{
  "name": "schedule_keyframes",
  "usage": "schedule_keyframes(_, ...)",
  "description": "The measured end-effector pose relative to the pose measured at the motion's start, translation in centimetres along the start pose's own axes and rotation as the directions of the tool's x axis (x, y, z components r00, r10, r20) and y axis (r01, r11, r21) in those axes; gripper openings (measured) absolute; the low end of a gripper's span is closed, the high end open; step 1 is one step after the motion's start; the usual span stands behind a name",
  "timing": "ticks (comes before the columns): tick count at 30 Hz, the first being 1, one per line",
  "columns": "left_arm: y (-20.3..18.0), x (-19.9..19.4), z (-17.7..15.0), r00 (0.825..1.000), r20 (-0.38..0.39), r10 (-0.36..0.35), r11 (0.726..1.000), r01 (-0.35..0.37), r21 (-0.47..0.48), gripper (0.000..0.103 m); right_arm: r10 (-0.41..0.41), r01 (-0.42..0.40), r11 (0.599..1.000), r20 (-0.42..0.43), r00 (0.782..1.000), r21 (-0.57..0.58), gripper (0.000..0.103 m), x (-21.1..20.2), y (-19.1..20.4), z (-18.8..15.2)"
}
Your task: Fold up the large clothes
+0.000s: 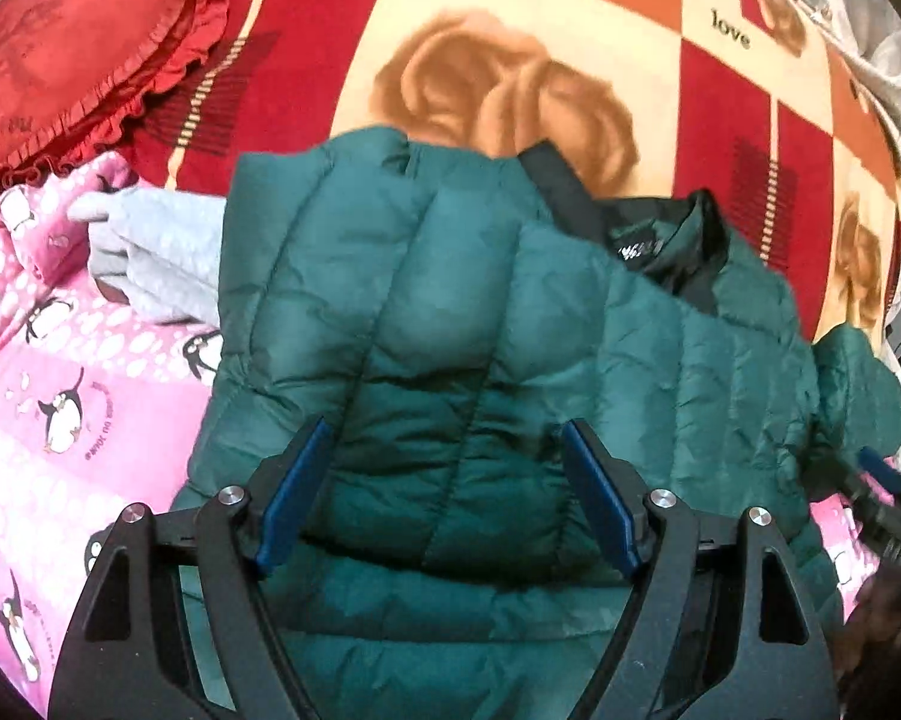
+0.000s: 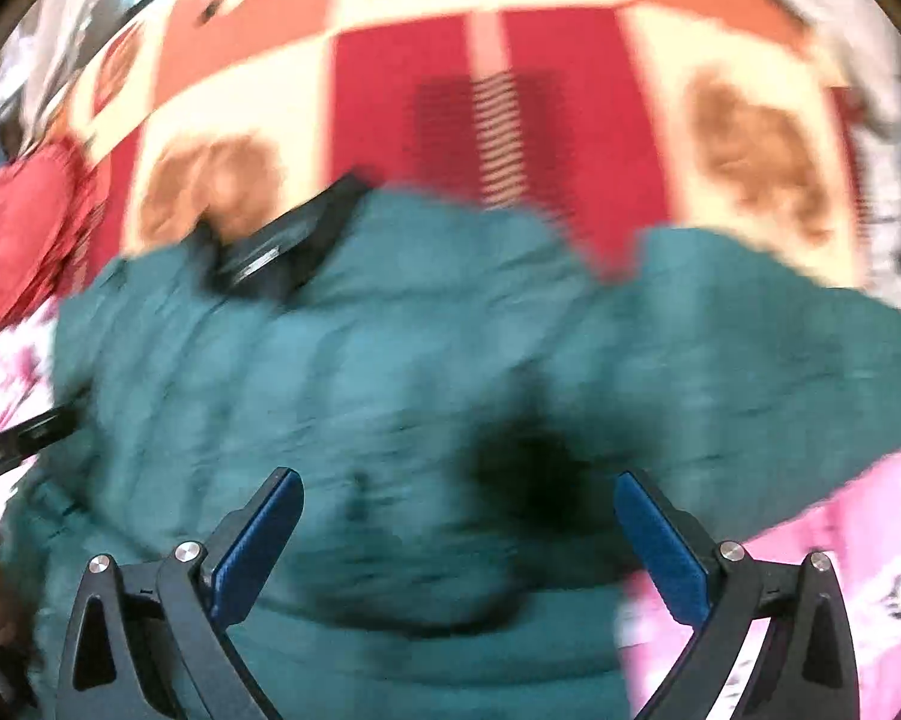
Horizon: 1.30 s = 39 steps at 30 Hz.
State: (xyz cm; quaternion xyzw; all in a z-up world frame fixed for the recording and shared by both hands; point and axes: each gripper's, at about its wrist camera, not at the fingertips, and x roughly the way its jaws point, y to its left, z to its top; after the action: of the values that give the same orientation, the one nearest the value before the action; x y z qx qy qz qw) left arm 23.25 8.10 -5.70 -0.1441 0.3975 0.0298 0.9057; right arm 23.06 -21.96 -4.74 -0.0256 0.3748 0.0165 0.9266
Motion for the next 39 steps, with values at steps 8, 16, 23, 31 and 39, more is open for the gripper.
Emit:
schedule_keyframes(8,0.8,0.3,0.2,1.0,-0.008,-0.007,0.999,0.007,-0.036,0.079,-0.329,0.27,0.834,0.04,0.944,0.482,0.102,-3.5,-22.4,-0.5)
schedule_keyframes(16,0.9,0.7,0.5,0.999,0.012,0.033,0.999,-0.032,-0.035,0.079,-0.075,0.071,0.813,-0.016,0.997,0.578,0.087,-0.1,-33.1,0.6)
schedule_keyframes(23,1.4,1.3,0.5,0.998,0.011,0.065,0.997,-0.064,-0.047,0.079,0.032,-0.048,0.805,0.038,0.999,0.591,0.087,3.6,-33.8,1.8)
schedule_keyframes(31,1.8,1.6,0.6,0.996,0.003,0.085,0.994,-0.085,-0.064,0.079,-0.221,0.173,0.879,0.057,0.974,0.445,0.031,1.4,-29.8,3.2)
schedule_keyframes(39,2.6,0.0,1.0,0.997,0.032,0.069,0.992,-0.066,-0.106,0.079,-0.164,0.122,0.945,0.117,0.979,0.304,0.022,-2.1,-19.6,4.2)
